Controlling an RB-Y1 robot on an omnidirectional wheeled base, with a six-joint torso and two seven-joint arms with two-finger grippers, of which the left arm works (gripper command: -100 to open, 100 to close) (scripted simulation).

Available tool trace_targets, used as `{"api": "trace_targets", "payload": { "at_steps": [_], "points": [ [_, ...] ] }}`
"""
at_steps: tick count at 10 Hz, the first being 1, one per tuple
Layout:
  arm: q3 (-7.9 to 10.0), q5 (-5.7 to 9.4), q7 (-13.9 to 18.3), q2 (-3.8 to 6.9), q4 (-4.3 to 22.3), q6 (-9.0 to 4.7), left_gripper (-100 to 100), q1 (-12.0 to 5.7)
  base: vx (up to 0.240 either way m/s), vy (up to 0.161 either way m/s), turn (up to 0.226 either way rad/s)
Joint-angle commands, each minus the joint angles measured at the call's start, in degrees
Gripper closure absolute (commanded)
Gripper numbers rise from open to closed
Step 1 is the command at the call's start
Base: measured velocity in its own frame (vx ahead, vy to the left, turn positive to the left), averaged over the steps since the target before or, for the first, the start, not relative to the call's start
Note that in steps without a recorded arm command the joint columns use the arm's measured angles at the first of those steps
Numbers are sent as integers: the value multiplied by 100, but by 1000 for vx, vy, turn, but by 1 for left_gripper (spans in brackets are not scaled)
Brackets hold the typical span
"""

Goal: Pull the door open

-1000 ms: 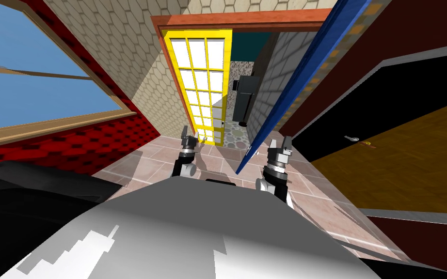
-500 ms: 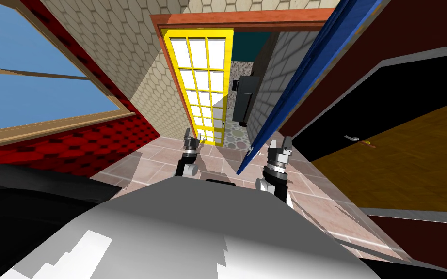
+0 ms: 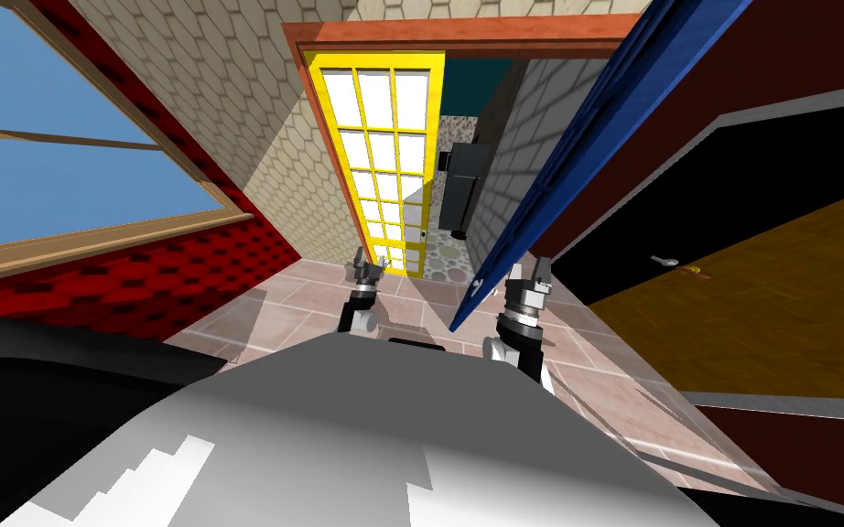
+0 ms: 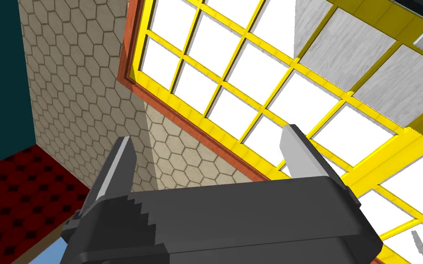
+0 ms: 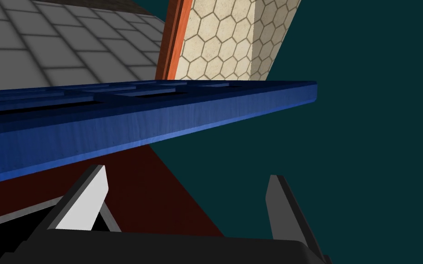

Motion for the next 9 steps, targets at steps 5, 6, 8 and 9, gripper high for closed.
{"api": "trace_targets", "payload": {
  "at_steps": [5, 6, 8, 9],
  "points": [
    [-242, 517, 468, 67, 814, -346, -100, -315, 46, 71, -26],
    [-274, 583, 527, 73, 916, -390, -100, -352, 58, 73, -33],
    [-369, 782, 703, 91, 1221, -524, -100, -464, 78, 78, -31],
    [-401, 849, 762, 98, 1323, -568, -100, -502, 60, 63, -20]
  ]
}}
